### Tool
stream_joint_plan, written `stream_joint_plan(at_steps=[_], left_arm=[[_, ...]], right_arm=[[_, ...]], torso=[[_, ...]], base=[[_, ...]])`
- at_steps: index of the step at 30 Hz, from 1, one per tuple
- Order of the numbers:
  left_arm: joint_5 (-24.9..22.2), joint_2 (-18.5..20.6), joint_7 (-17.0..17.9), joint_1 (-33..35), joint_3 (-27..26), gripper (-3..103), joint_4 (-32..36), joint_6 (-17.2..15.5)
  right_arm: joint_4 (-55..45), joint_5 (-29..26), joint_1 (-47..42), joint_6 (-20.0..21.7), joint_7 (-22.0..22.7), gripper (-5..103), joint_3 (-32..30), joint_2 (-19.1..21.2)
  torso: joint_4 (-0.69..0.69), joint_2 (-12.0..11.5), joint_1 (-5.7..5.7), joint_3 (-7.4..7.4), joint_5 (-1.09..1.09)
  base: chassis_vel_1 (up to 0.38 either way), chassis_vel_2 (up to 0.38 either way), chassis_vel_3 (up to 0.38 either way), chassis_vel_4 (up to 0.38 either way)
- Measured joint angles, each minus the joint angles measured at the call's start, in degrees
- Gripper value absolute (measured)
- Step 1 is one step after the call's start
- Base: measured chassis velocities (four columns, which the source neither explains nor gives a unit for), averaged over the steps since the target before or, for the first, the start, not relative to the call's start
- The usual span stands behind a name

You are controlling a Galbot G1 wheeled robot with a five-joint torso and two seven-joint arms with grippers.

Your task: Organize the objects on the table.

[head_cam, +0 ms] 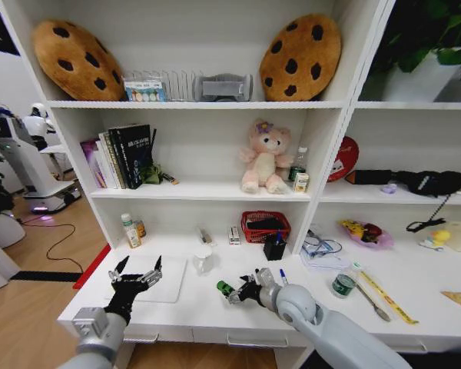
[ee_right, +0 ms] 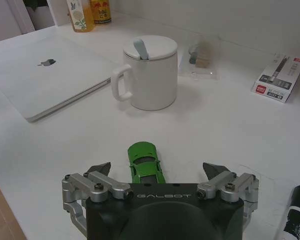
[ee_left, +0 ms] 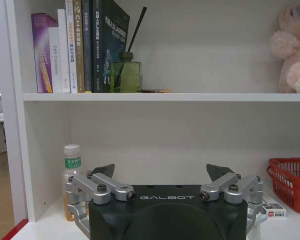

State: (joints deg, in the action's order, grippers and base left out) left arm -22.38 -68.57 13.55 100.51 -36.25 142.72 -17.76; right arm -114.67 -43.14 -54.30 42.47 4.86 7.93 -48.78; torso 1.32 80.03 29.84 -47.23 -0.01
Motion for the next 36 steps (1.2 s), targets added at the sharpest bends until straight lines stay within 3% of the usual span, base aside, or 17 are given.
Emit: stream_joint_plan(at_steps=[3,5,10,22,33,34,36], left_arm=[[0.0,0.0,0.0,0.0,0.0,100,0.0,0.0],[0.0,0.0,0.0,0.0,0.0,100,0.0,0.0],[0.0,0.0,0.0,0.0,0.0,100,0.0,0.0],[0.0,0.0,0.0,0.0,0.0,100,0.0,0.0],[0.0,0.0,0.0,0.0,0.0,100,0.0,0.0],[0.0,0.0,0.0,0.0,0.0,100,0.0,0.0],[0.0,0.0,0.0,0.0,0.0,100,0.0,0.0]], right_arm=[[0.4,0.8,0.4,-0.1,0.0,99,0.8,-0.5],[0.8,0.8,0.9,-0.1,0.2,88,1.7,-1.1],[0.7,0.7,0.8,-0.2,1.1,77,2.1,-1.4],[1.1,1.3,-0.6,-0.4,1.2,32,1.0,-1.7],[-0.8,1.0,-0.9,-0.3,2.2,16,0.3,-1.6],[-2.8,0.9,-1.6,-0.3,2.3,3,-0.6,-1.4],[-4.7,0.9,-2.3,-0.3,2.3,1,-1.5,-1.1]], torso=[[0.0,0.0,0.0,0.0,0.0],[-0.01,0.0,0.0,0.0,0.0],[-0.01,0.0,0.0,0.0,0.0],[-0.01,0.0,-0.01,0.0,0.0],[-0.01,0.0,-0.01,0.0,0.0],[0.0,0.0,-0.01,0.0,0.0],[0.0,0.0,0.0,0.0,0.0]], base=[[0.0,0.0,0.0,0.0],[0.0,0.0,0.0,0.0],[0.0,0.0,0.0,0.0],[0.0,0.0,0.0,0.0],[0.0,0.0,0.0,0.0],[0.0,0.0,0.0,0.0],[0.0,0.0,0.0,0.0]])
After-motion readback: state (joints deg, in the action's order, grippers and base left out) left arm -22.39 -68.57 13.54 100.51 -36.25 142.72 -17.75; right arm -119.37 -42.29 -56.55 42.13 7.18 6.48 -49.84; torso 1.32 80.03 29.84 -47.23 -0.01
